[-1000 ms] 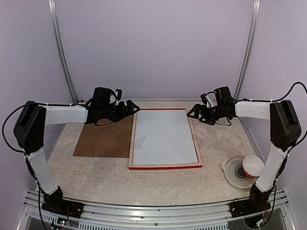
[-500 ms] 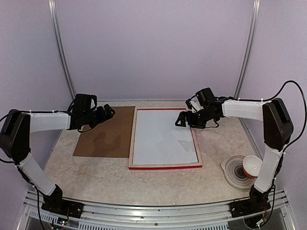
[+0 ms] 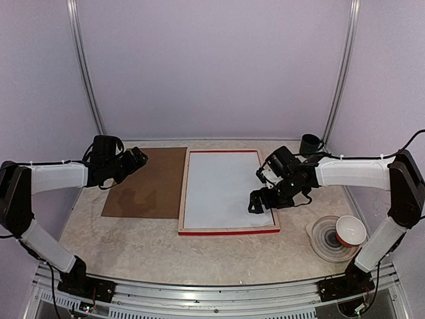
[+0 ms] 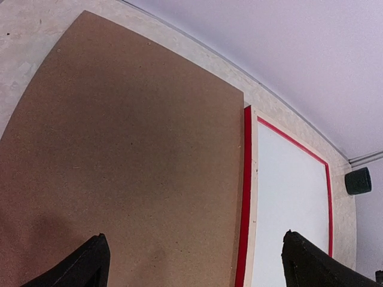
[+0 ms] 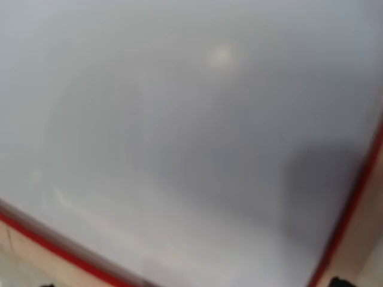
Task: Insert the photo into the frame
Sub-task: Adjust the frame body at the center of the board.
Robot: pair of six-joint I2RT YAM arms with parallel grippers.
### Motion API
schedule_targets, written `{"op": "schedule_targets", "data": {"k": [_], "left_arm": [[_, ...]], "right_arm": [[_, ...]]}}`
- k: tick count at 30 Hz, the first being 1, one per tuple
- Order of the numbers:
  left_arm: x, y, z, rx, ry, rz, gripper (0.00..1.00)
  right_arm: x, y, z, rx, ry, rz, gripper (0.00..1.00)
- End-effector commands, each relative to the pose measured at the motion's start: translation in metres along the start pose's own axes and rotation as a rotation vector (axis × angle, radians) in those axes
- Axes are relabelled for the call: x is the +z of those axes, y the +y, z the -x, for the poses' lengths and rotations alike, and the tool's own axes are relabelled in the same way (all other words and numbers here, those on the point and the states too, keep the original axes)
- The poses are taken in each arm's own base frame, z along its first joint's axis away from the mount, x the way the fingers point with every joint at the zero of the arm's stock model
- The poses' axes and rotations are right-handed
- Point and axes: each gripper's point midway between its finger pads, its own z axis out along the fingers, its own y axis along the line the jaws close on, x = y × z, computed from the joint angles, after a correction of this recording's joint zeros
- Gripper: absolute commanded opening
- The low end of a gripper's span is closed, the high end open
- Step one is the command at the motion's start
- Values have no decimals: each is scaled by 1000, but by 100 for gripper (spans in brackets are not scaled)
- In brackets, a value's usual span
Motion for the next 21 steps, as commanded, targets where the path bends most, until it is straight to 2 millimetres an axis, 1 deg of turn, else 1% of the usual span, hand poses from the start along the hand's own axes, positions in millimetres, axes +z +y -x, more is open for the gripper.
{"op": "schedule_targets", "data": {"k": [1, 5, 8, 15, 21], "left_arm": [[-7, 8, 9, -45, -49, 18, 99], [-8, 11, 6, -67, -52, 16, 99], [-11, 17, 7, -80, -72, 40, 99], [-20, 24, 4, -112, -85, 55, 99], [-24, 38, 3, -172, -94, 67, 99]], "right_arm": [[-8, 7, -15, 6, -3, 25, 99], [-5, 16, -17, -19, 4, 28, 99], [2, 19, -22, -28, 22, 23, 99], [11, 20, -34, -16, 41, 24, 99], [21, 17, -43, -12, 70, 20, 99]]}}
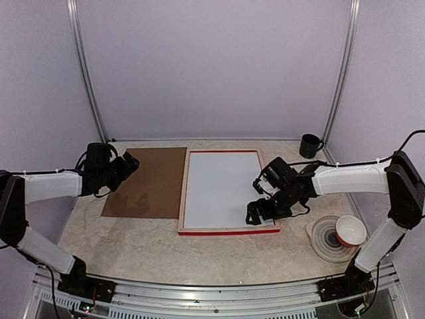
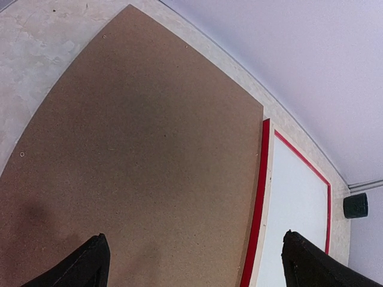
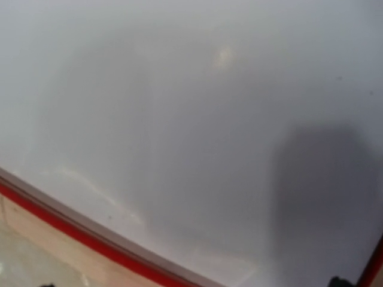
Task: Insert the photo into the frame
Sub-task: Adjust the frame body at the center of the board.
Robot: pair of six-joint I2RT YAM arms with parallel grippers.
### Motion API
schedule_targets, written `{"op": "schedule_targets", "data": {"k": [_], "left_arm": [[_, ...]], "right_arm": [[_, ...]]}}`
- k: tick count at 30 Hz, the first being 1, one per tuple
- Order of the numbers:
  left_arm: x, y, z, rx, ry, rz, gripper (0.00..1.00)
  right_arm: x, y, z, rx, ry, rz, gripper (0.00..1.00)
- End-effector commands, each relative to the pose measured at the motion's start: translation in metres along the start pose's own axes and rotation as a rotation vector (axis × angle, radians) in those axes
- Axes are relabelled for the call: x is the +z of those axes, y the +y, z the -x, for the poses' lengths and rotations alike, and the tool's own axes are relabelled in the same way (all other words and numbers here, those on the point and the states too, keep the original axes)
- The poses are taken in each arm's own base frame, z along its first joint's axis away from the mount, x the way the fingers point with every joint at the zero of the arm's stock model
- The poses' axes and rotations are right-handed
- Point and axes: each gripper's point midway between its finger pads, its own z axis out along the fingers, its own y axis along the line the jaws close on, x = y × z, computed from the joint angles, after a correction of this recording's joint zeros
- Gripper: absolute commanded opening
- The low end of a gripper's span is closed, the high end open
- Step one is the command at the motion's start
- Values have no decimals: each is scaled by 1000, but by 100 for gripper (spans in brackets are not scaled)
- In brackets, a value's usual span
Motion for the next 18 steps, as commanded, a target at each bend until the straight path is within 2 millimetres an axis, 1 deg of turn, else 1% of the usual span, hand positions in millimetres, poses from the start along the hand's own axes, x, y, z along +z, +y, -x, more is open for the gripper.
{"op": "schedule_targets", "data": {"k": [1, 2, 6, 9, 13, 18], "left_arm": [[-5, 10, 9, -69, -38, -11, 99], [-5, 12, 10, -82, -41, -22, 99], [-5, 20, 1, -113, -26, -61, 99], [-10, 27, 0, -150, -53, -72, 99], [-11, 34, 4, -150, -63, -20, 99], [-6, 46, 3, -162, -59, 37, 99]], "right_arm": [[12, 1, -8, 9, 24, -1, 99], [13, 0, -9, 11, 25, -3, 99], [16, 0, -10, 17, 27, -2, 99], [20, -3, -13, 19, 40, -12, 99], [23, -5, -19, 22, 59, -16, 99], [25, -6, -22, 19, 70, -20, 99]]}}
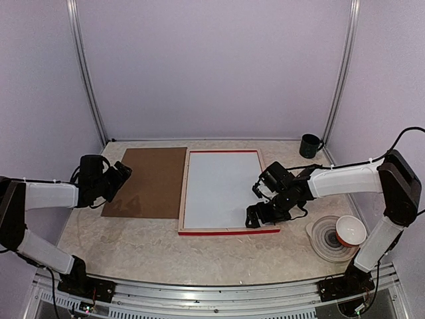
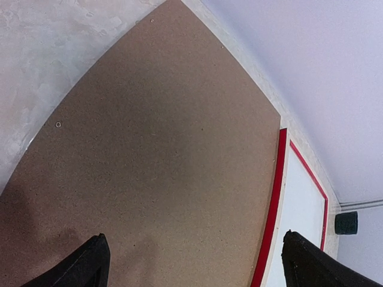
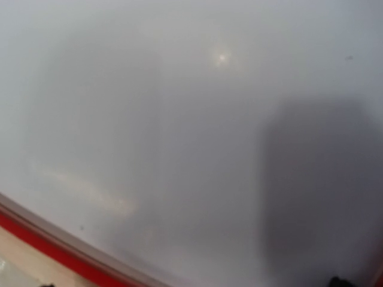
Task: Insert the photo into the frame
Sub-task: Adjust the frame body at the center of the board.
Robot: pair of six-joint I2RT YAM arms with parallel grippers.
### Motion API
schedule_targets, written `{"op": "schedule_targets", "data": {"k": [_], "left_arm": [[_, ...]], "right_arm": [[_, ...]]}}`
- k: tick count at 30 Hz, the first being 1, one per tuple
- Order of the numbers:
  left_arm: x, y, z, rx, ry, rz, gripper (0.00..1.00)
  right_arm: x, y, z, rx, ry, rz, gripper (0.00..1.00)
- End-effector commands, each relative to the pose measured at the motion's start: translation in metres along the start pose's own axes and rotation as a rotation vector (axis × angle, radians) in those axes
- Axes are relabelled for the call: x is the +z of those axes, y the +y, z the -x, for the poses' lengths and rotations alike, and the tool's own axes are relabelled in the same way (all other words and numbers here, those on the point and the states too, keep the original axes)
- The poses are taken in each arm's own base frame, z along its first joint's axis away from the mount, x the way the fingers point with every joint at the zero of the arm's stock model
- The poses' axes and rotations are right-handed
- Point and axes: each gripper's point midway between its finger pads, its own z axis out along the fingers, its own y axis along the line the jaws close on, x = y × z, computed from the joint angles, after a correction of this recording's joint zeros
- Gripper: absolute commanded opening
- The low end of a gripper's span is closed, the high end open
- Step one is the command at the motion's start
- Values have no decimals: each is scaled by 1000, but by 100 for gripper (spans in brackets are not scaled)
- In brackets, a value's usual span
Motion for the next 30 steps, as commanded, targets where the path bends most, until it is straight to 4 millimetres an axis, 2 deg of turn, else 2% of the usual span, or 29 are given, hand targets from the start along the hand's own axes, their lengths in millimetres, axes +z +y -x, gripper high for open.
{"op": "schedule_targets", "data": {"k": [1, 4, 9, 14, 17, 20, 21, 24, 27, 28, 30], "left_arm": [[1, 3, 14, -28, -49, 34, 99], [0, 12, 16, -45, -62, 86, 99], [-5, 33, 20, -55, -84, 216, 99], [-7, 47, 26, -95, -96, 251, 99], [-7, 51, 28, -101, -104, 256, 99], [-1, 38, 23, -90, -67, 186, 99], [1, 34, 21, -90, -52, 167, 99], [5, 14, 15, -65, -29, 109, 99], [6, -21, 3, -6, -18, 40, 99], [7, -40, -4, 24, -5, 3, 99], [12, -67, -18, 69, 31, -45, 99]], "right_arm": [[7, 0, -11, -2, 34, -4, 99], [1, 5, -4, -10, 10, 8, 99], [-20, 20, 22, -33, -61, 38, 99], [-52, 50, 64, -84, -171, 116, 99], [-64, 72, 86, -125, -217, 170, 99], [-62, 89, 104, -173, -229, 178, 99], [-57, 89, 106, -181, -222, 160, 99], [-61, 93, 127, -191, -262, 139, 99], [-59, 97, 144, -195, -286, 120, 99], [-57, 95, 148, -188, -283, 105, 99], [-54, 92, 155, -170, -288, 94, 99]]}}
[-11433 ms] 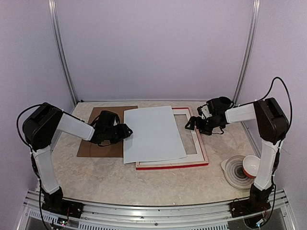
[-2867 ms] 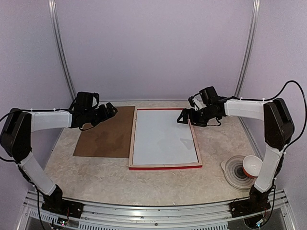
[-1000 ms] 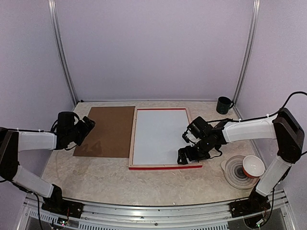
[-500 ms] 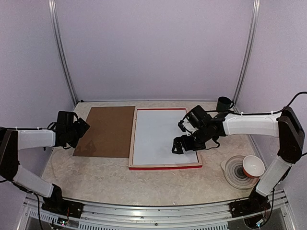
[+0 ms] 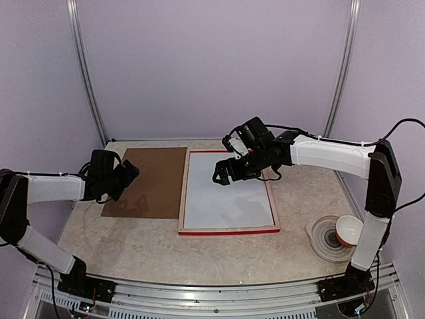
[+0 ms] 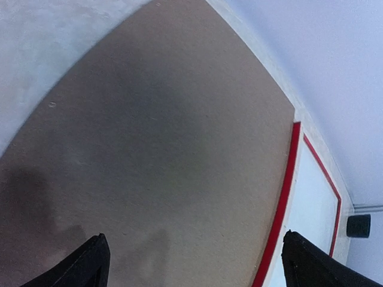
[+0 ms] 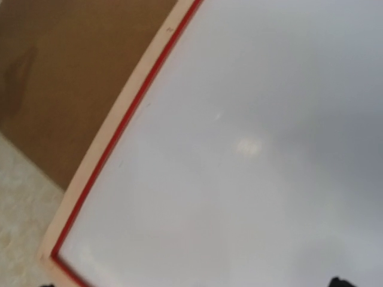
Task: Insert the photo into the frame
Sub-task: Adjust the frame body at the center of the board.
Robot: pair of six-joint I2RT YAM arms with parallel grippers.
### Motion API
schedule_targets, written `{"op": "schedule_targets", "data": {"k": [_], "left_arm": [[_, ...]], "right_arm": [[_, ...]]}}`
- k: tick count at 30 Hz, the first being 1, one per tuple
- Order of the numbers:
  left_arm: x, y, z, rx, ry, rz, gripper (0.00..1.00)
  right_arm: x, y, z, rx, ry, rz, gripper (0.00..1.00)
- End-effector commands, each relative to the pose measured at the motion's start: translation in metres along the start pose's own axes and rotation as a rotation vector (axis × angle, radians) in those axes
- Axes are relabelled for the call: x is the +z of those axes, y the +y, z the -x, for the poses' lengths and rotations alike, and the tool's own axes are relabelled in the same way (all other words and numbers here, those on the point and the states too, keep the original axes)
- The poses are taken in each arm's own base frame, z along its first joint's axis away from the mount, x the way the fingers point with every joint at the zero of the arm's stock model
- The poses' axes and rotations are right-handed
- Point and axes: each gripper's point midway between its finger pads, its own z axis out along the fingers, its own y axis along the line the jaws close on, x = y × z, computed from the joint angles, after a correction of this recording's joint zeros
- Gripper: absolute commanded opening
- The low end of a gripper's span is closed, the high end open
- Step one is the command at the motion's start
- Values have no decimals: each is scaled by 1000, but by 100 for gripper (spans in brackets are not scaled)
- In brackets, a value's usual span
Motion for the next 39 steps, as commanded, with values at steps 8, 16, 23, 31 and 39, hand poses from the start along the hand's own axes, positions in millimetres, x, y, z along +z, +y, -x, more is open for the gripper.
{"op": "schedule_targets", "data": {"k": [8, 16, 23, 31, 39], "left_arm": [[51, -120, -76, 236, 164, -178, 99], [85, -147, -120, 307, 241, -191, 99], [95, -166, -150, 331, 290, -231, 99], [98, -181, -176, 331, 350, -290, 99], [80, -171, -116, 298, 206, -228, 99]], "right_arm": [[-12, -31, 9, 75, -37, -44, 99], [-54, -58, -1, 112, -88, -82, 99], [-80, -82, -3, 157, -130, -117, 99], [-90, -88, -2, 169, -145, -122, 99], [-94, -92, -6, 171, -146, -130, 99]]}}
